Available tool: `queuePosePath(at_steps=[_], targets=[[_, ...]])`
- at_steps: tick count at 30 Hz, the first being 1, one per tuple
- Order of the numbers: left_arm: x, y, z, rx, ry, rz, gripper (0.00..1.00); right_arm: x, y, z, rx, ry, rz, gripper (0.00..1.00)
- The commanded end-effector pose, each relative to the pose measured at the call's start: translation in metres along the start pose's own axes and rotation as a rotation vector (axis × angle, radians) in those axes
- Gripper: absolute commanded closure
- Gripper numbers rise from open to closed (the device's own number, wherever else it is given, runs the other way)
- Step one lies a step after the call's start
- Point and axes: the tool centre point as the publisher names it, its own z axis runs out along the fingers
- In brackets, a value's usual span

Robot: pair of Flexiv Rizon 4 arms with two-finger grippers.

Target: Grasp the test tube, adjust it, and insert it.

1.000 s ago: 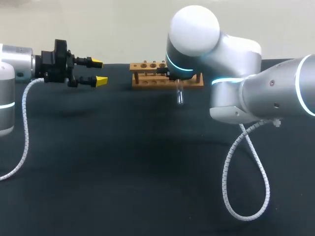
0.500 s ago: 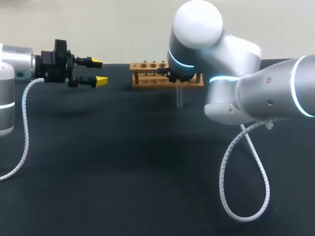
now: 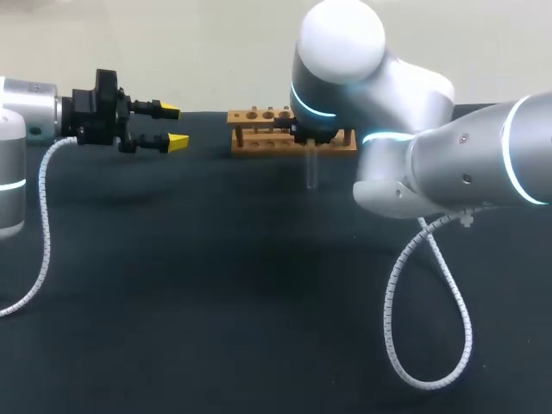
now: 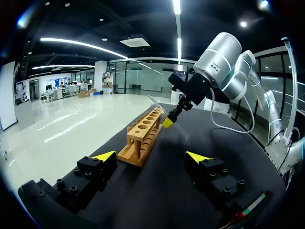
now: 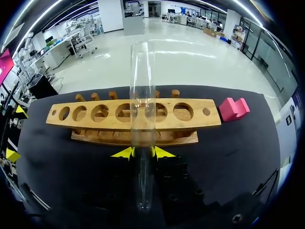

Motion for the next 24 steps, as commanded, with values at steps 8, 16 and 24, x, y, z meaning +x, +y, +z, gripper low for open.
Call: queuePosePath(at_steps=[8,16,24], targets=[[0.001,-0.002,-0.001,-0.004,-0.005,0.003,0.00,0.013,0.001,-0.053,0.009,-0.162,0.067,1.00],[0.001,-0.002,-0.001,-0.004,-0.005,0.003,0.00,0.000,0.002,-0.081,-0.002,-0.344,0.102,1.00],[0.001,-0.002,-0.001,-0.004,-0.005,0.003,0.00,-0.022,0.003,-0.102,0.011,-0.524,0.093,1.00]])
